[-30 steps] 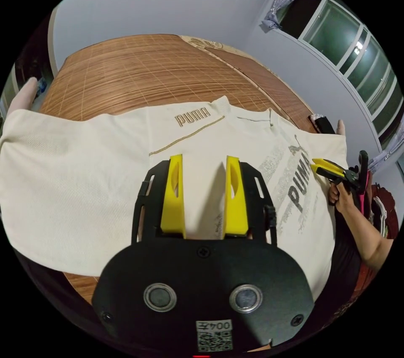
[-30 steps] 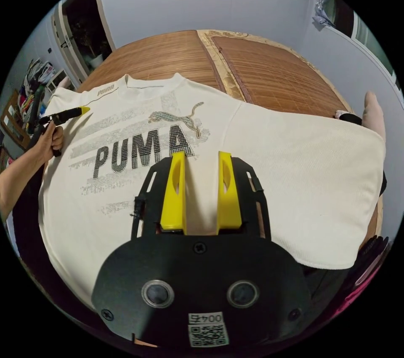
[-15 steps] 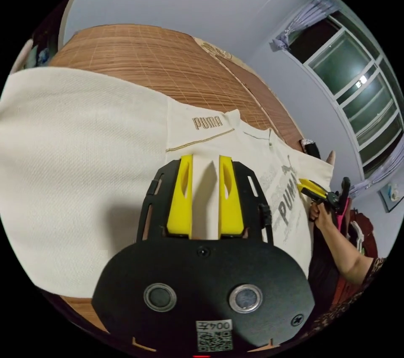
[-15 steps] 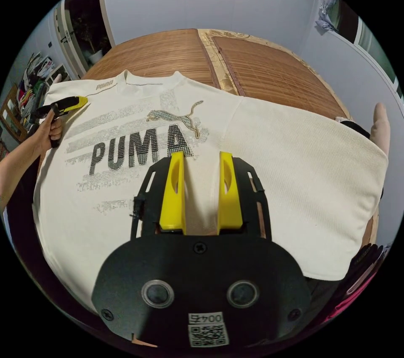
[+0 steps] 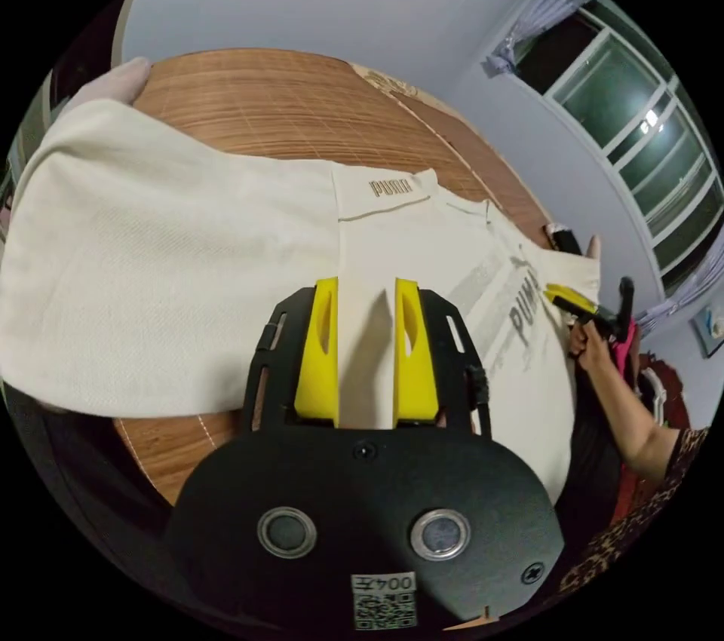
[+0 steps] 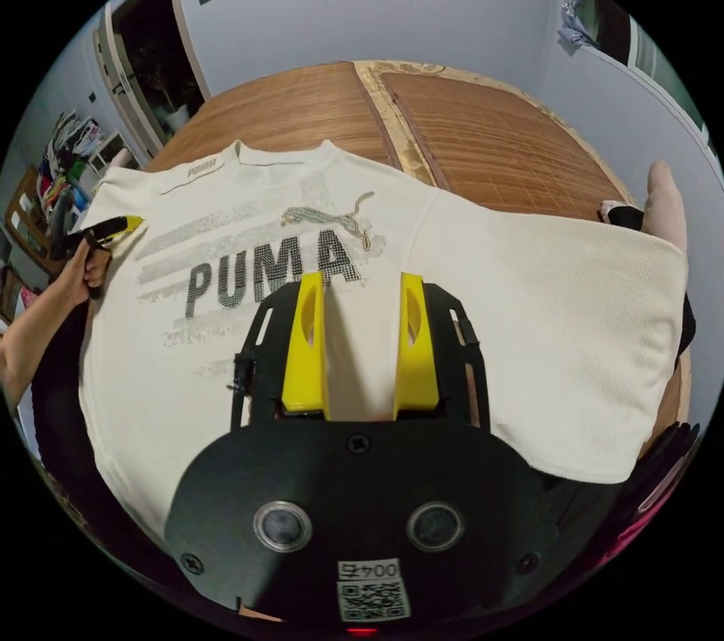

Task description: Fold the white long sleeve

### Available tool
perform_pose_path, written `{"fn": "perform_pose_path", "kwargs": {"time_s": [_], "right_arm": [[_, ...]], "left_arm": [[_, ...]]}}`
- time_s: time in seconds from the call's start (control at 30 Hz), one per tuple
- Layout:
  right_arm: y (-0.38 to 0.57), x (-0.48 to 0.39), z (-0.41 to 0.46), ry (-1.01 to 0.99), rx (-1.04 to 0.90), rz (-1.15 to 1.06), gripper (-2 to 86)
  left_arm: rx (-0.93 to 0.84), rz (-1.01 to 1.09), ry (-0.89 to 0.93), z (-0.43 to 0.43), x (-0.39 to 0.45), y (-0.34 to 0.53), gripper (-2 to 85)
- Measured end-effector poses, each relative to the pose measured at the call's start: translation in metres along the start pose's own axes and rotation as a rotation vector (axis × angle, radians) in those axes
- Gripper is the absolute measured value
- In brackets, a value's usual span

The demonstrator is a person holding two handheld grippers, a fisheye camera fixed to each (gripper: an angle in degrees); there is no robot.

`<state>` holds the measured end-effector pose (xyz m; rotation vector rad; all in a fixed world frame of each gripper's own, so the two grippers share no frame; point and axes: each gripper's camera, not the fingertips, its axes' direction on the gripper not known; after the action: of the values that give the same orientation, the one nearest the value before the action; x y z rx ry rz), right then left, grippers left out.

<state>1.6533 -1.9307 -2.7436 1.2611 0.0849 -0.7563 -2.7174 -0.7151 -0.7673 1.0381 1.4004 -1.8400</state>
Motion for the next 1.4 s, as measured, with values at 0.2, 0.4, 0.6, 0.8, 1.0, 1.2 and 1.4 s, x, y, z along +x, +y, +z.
{"fn": "perform_pose_path", "kwargs": {"time_s": [0.2, 0.4, 0.6, 0.8, 1.0, 1.2, 1.4], "right_arm": [[0.025, -0.013, -0.054, -0.158, 0.076, 0.038, 12.9], [0.077, -0.061, -0.086, -0.274, -0.046, -0.023, 11.5], [0.150, -0.117, -0.098, -0.452, -0.111, 0.034, 10.8], [0.189, -0.177, -0.093, -0.486, -0.185, -0.047, 10.6], [0.203, -0.189, -0.093, -0.405, -0.153, -0.114, 10.0], [0.207, -0.182, -0.091, -0.407, -0.124, -0.057, 9.5], [0.211, -0.192, -0.086, -0.348, -0.157, -0.080, 9.8]], "left_arm": [[-0.115, 0.088, 0.075, -0.043, 0.053, 0.028, 15.8], [-0.260, 0.159, 0.159, -0.065, 0.128, 0.106, 17.2], [-0.348, 0.248, 0.047, -0.055, 0.190, 0.169, 18.4], [-0.388, 0.185, -0.055, -0.046, 0.187, 0.183, 19.8], [-0.206, 0.192, -0.159, -0.097, 0.167, 0.143, 21.9], [-0.355, 0.253, -0.179, -0.059, 0.155, 0.130, 25.1], [-0.415, 0.270, -0.285, -0.037, 0.168, 0.140, 22.5]]}}
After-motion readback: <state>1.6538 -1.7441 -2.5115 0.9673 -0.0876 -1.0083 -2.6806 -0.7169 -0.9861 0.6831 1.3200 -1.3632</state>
